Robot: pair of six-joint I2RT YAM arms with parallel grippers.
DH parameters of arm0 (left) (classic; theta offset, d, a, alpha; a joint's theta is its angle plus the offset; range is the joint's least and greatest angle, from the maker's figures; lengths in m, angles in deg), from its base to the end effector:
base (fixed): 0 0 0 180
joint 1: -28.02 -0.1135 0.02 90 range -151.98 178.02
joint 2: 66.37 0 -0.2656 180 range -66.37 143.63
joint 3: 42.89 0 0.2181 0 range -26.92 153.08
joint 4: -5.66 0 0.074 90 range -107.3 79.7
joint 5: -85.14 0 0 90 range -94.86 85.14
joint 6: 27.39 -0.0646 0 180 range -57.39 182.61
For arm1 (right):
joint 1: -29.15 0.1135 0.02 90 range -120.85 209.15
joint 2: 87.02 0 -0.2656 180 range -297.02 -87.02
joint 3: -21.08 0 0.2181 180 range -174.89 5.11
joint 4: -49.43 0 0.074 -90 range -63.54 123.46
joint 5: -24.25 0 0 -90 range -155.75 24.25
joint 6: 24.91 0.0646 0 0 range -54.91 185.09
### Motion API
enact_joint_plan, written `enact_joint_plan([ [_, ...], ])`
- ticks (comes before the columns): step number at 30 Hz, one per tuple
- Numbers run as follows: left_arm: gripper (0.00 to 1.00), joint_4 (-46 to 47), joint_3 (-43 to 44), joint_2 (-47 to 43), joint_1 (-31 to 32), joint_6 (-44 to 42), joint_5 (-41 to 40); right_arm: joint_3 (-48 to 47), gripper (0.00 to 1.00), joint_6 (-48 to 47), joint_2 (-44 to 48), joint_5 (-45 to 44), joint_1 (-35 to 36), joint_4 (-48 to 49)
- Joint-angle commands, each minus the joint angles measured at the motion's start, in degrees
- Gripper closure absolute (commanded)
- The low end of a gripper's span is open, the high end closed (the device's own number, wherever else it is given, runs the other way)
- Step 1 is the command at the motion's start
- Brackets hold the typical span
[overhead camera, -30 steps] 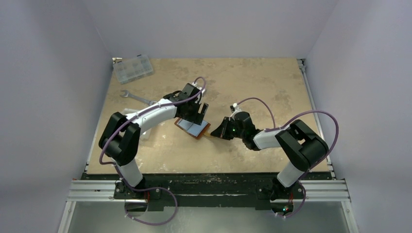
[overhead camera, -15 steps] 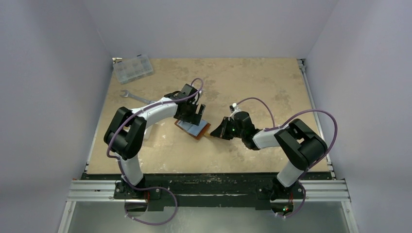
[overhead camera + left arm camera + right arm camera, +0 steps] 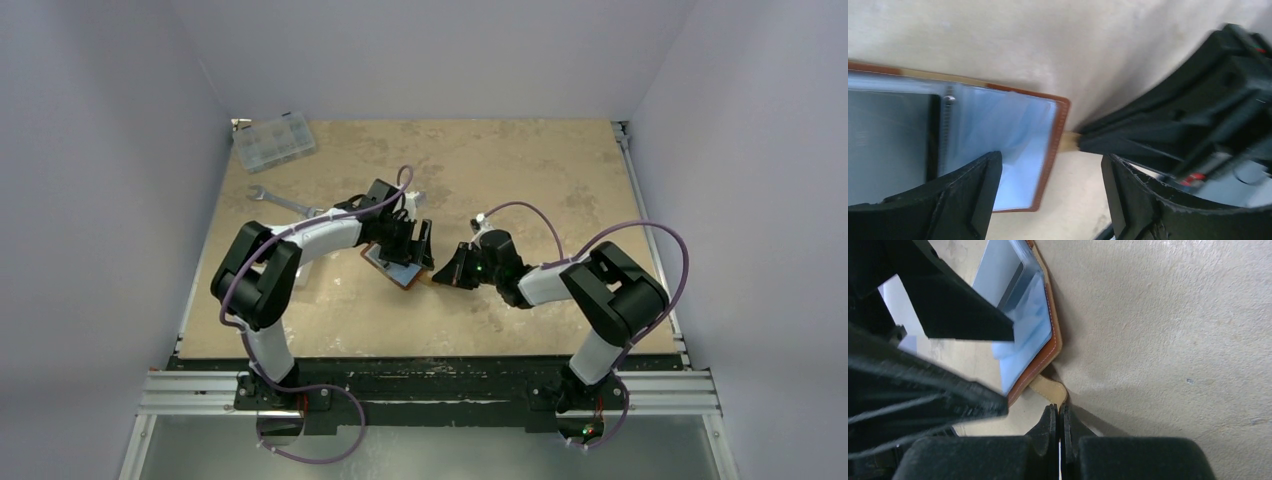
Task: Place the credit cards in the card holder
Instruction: Open the card holder at the center of the board.
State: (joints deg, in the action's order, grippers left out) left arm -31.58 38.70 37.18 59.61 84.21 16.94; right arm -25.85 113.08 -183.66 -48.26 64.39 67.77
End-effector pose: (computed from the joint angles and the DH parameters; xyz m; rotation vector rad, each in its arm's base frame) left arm 0.2882 -0.2054 0.1751 0.3802 2.6946 -0.8030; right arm 0.2400 0.1933 0.1404 0.0584 2.3259 1.1310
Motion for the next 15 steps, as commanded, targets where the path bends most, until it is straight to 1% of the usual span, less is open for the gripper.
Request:
enact_joint_plan([
  [1,0.23,10.2,-3.5,-4.2,-0.1,10.3,19.8,-1.3,1.00,-1.0,-0.9,1.0,0.3,1.8],
  [3,0.23,11.8,-3.9,-5.9,0.0,11.4,21.8,-1.4,1.00,-1.0,-1.2,1.3,0.3,1.9],
  [4,0.23,11.1,-3.5,-6.8,0.0,11.1,21.5,-1.4,1.00,-1.0,-1.4,1.3,0.3,2.0],
  [7,0.22,5.4,-0.8,-8.5,-0.1,7.1,18.3,-1.8,1.00,-1.0,-2.1,1.5,0.3,2.1],
  [12,0.20,2.1,1.2,-9.5,-0.2,4.4,19.5,-1.9,1.00,-0.9,-2.6,1.8,0.3,2.1],
  [15,0.20,0.2,1.6,-9.9,-1.1,2.9,14.0,-1.8,1.00,-1.0,-2.1,1.8,0.3,1.9],
])
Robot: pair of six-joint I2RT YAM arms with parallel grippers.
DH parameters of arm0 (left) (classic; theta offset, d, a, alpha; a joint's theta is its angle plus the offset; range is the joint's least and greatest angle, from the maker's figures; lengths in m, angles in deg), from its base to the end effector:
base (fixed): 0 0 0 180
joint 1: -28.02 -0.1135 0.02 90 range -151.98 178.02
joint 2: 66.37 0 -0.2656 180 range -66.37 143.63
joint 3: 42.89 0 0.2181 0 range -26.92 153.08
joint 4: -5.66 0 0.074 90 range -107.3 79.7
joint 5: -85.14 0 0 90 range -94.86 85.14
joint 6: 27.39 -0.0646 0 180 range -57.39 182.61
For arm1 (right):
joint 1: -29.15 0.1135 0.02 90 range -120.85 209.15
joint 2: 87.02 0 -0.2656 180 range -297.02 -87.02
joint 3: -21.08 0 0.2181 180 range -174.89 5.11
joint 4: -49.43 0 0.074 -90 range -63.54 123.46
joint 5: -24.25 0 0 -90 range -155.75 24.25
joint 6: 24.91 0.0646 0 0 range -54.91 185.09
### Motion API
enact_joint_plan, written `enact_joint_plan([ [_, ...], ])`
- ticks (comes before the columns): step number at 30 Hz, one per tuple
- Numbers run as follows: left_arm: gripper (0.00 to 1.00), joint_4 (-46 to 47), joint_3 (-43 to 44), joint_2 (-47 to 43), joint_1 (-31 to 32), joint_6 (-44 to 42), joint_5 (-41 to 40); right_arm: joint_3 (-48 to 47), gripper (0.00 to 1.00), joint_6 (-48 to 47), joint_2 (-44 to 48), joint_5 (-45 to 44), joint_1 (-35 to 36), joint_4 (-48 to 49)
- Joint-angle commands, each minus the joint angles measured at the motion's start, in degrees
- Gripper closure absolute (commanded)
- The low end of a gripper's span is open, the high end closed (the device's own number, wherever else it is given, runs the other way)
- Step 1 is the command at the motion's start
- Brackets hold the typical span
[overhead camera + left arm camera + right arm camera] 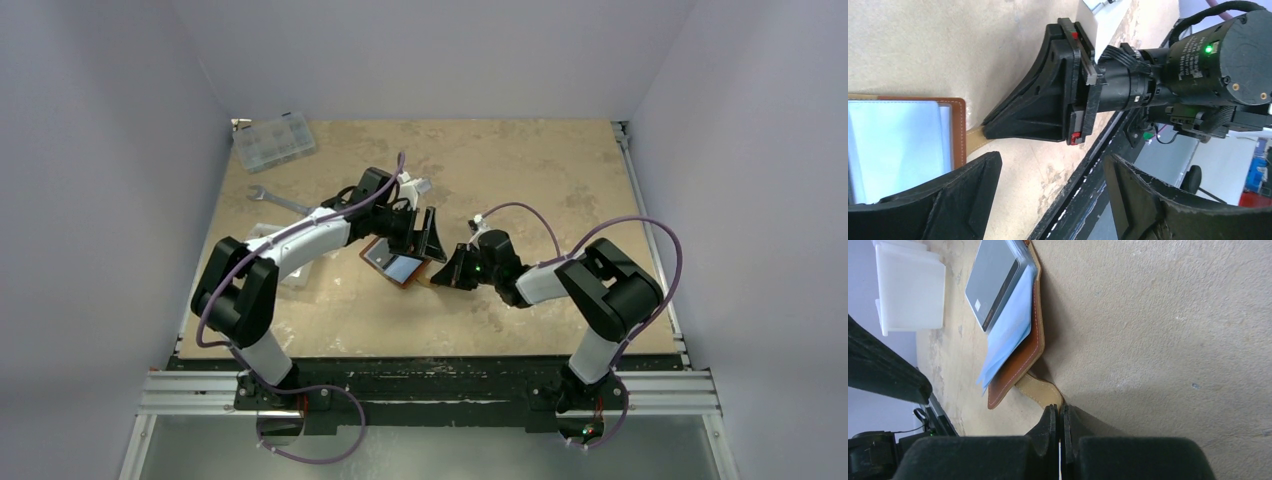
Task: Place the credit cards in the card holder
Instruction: Open the card holder at the center of the board.
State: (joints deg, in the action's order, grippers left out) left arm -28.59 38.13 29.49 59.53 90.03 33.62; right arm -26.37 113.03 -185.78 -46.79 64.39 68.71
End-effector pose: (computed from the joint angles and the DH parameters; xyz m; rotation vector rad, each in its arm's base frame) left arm 0.2684 -0.2117 0.2277 0.4248 2.5489 -1.2488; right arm 0.2422 0.1968 0.1341 0.0436 2.3444 1.1502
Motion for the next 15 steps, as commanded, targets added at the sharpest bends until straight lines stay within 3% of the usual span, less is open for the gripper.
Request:
enact_joint_plan([
  [1,0.19,-3.4,2.4,-2.1,-1.9,-3.1,-4.3,-1.2,1.00,-1.0,0.1,0.4,0.3,0.9],
  [5,0.19,-5.7,3.6,0.3,-3.6,-4.5,-11.2,-1.2,1.00,-1.3,0.6,0.1,0.4,0.0],
  [10,0.28,-4.9,1.8,4.1,-3.6,-4.1,-16.3,-3.6,0.84,-6.8,3.7,-3.3,0.4,-8.3],
  [13,0.33,-0.1,-3.1,3.8,-3.6,-1.5,-15.5,-5.9,1.00,-10.5,4.8,-5.6,0.3,-13.9],
  [15,0.35,1.3,-5.1,3.6,-3.6,-0.4,-14.3,-7.5,1.00,-12.7,4.7,-6.6,-0.4,-16.5],
])
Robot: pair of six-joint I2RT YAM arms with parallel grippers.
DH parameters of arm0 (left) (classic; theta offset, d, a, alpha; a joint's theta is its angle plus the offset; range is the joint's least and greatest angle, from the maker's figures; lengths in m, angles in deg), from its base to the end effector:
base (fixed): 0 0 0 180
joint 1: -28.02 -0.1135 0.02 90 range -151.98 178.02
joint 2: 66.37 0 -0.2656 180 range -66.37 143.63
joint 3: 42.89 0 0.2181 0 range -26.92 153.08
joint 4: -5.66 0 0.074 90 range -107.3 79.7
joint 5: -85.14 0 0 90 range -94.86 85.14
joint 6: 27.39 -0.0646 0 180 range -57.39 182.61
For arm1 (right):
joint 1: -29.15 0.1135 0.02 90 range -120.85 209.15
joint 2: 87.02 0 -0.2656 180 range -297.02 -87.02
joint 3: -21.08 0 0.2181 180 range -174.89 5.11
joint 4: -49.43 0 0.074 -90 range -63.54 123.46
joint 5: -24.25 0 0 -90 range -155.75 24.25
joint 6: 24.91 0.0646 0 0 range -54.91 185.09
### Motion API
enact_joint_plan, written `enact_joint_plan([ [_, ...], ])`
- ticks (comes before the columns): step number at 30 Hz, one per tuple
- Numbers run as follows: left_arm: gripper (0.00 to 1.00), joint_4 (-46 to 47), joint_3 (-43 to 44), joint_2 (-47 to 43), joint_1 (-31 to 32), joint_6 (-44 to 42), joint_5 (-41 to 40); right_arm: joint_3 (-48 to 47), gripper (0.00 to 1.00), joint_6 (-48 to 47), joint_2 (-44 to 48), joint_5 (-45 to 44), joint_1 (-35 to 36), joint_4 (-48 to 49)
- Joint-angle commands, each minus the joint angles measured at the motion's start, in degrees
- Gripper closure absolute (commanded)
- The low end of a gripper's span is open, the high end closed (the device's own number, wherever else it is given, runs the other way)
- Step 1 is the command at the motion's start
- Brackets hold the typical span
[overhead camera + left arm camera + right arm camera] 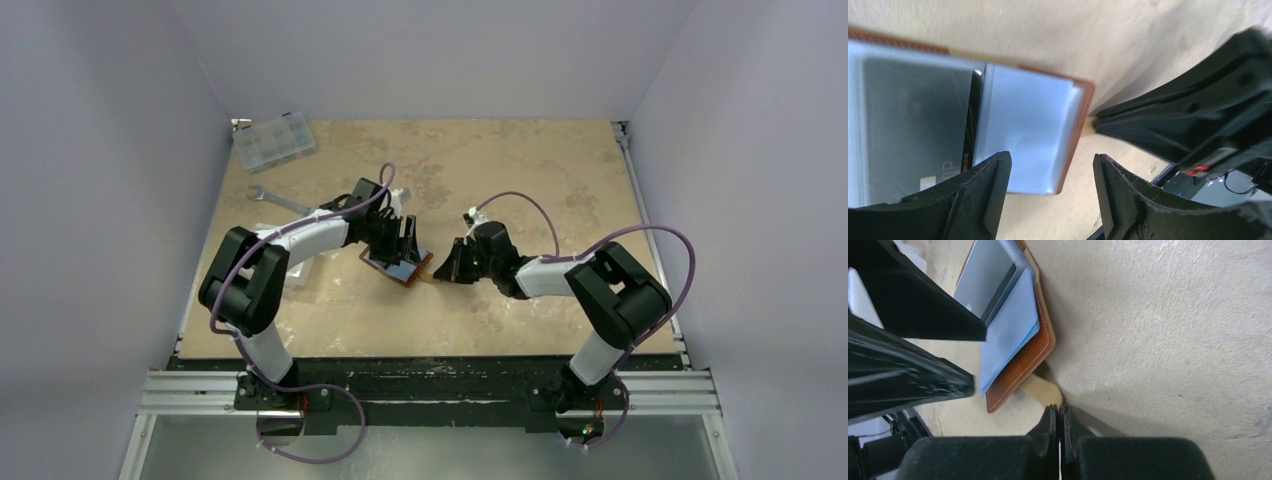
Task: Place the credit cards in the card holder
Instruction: Open the card holder at the center of the board.
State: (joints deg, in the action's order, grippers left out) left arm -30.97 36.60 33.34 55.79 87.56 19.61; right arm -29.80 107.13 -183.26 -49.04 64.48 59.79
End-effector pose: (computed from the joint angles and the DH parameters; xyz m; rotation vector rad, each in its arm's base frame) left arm 0.2902 -0.1831 0.1887 0.2386 2.6716 -0.8738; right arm 0.2450 0.1964 0.1444 -0.0420 2.3643 1.0375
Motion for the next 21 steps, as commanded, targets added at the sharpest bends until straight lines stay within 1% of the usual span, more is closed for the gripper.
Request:
enact_joint_plan([
  [1,0.35,3.9,-3.9,-0.7,0.1,2.3,-0.3,-5.0,1.00,-8.0,2.1,-4.8,-1.1,-9.4],
  [4,0.32,3.6,-4.3,-3.0,0.2,2.8,-0.5,-8.6,1.00,-11.2,2.0,-10.6,-3.4,-17.0],
  [8,0.28,2.0,-2.5,-6.3,-0.2,2.5,-2.0,-17.4,0.99,-16.8,1.3,-27.9,-3.9,-31.4],
  [10,0.27,1.7,-1.4,-6.6,-0.7,2.6,-1.7,-20.4,0.80,-18.3,1.9,-29.5,-3.9,-34.3],
  [11,0.27,1.7,-0.8,-6.4,-1.0,2.7,-1.3,-21.3,0.72,-18.9,2.5,-28.9,-3.9,-34.6],
  [12,0.28,1.8,-0.4,-6.0,-1.3,2.9,-0.8,-22.2,0.61,-19.9,3.4,-28.3,-3.9,-34.4],
  [15,0.32,3.0,0.4,-4.5,-1.8,3.8,0.4,-23.9,0.51,-21.2,5.8,-24.8,-2.3,-33.8],
  [16,0.34,3.6,0.6,-3.9,-1.8,4.2,1.2,-24.4,0.49,-21.1,6.6,-23.6,-1.2,-33.6],
  [18,0.41,5.4,0.6,-2.6,-1.8,5.4,2.3,-25.0,0.49,-19.9,6.9,-18.2,-0.5,-31.9],
  [19,0.46,6.1,0.8,-2.1,-1.8,5.8,2.5,-24.8,0.51,-18.8,6.7,-14.6,-0.5,-29.9],
  [20,0.50,6.7,0.9,-1.5,-1.8,6.1,2.3,-24.3,0.58,-17.3,6.1,-9.0,-0.5,-27.4],
  [21,0.54,7.4,1.0,-0.9,-1.8,6.6,2.2,-23.6,0.66,-15.0,5.4,-5.7,-0.7,-24.1],
])
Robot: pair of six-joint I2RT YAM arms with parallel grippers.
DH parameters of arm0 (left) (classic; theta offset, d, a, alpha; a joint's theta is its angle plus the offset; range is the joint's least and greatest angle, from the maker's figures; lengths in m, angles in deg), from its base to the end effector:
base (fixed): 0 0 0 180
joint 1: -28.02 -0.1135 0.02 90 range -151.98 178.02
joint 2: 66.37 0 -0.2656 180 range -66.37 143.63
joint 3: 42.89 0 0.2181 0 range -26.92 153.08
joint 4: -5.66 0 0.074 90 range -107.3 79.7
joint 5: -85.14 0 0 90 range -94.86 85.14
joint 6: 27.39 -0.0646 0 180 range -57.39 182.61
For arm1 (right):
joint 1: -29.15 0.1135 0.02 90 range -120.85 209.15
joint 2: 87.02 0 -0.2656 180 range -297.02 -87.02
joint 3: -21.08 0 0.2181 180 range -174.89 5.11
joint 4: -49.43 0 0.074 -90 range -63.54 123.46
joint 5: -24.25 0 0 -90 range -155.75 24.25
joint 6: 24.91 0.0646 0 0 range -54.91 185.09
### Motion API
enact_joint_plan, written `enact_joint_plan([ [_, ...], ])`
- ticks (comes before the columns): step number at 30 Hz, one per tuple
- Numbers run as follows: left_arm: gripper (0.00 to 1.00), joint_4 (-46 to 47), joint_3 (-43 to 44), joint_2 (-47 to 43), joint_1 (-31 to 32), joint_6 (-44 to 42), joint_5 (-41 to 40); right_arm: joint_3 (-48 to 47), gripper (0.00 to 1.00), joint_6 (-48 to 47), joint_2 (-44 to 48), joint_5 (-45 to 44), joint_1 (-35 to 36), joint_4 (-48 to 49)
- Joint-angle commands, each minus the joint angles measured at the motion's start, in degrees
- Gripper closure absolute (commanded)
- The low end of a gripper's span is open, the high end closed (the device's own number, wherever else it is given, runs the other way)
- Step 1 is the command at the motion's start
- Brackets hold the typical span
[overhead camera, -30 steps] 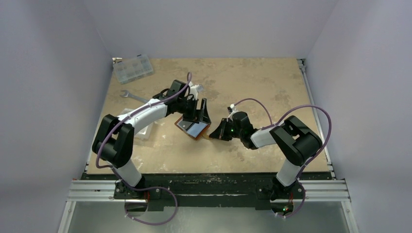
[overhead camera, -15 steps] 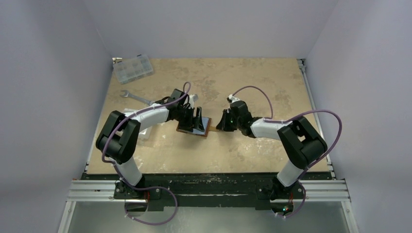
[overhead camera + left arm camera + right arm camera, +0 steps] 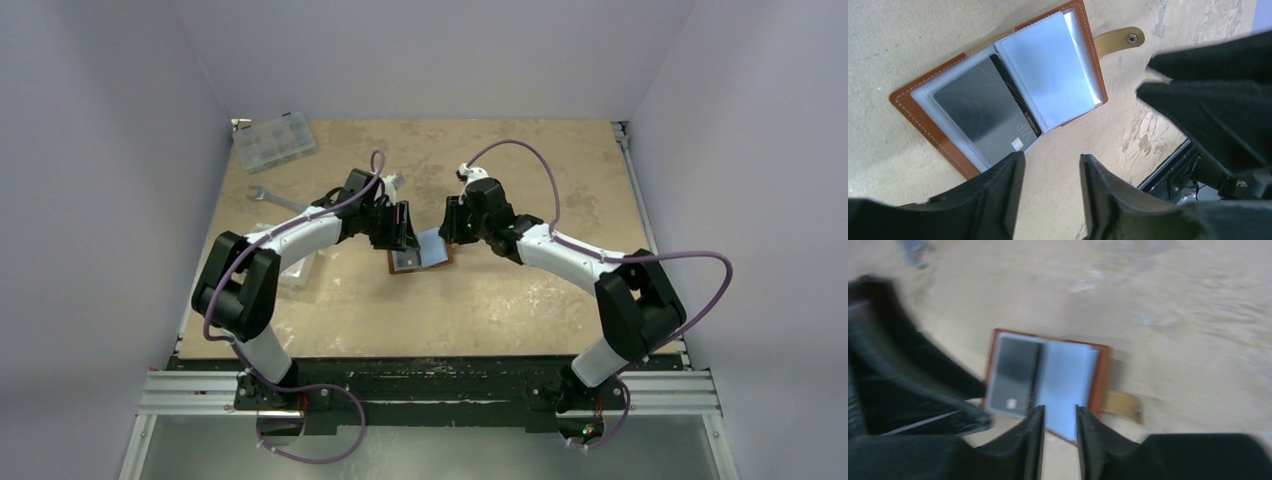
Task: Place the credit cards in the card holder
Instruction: Open the card holder at the center of the board.
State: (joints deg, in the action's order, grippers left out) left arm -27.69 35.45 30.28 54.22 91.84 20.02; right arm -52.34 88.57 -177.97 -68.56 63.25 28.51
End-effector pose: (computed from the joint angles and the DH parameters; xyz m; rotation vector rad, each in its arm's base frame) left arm 0.2931 -0.1745 0.2048 0.1303 2.5977 -0.9258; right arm 0.2840 0.1885 0.2272 -0.1846 2.2790 0.4826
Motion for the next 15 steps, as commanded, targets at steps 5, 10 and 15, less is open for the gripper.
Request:
enact_joint_plan([
  [5,0.69,6.8,3.2,6.4,-0.3,3.8,3.5,1.1,1.00,9.9,-6.2,26.0,-1.7,18.8],
  [10,0.79,5.8,0.6,8.1,-1.6,3.7,-1.2,5.5,1.00,12.1,-11.6,30.1,-6.5,25.0],
  [15,0.79,6.4,-5.2,8.1,-4.2,3.6,-2.4,9.3,1.00,9.7,-13.7,28.3,-9.2,24.9],
])
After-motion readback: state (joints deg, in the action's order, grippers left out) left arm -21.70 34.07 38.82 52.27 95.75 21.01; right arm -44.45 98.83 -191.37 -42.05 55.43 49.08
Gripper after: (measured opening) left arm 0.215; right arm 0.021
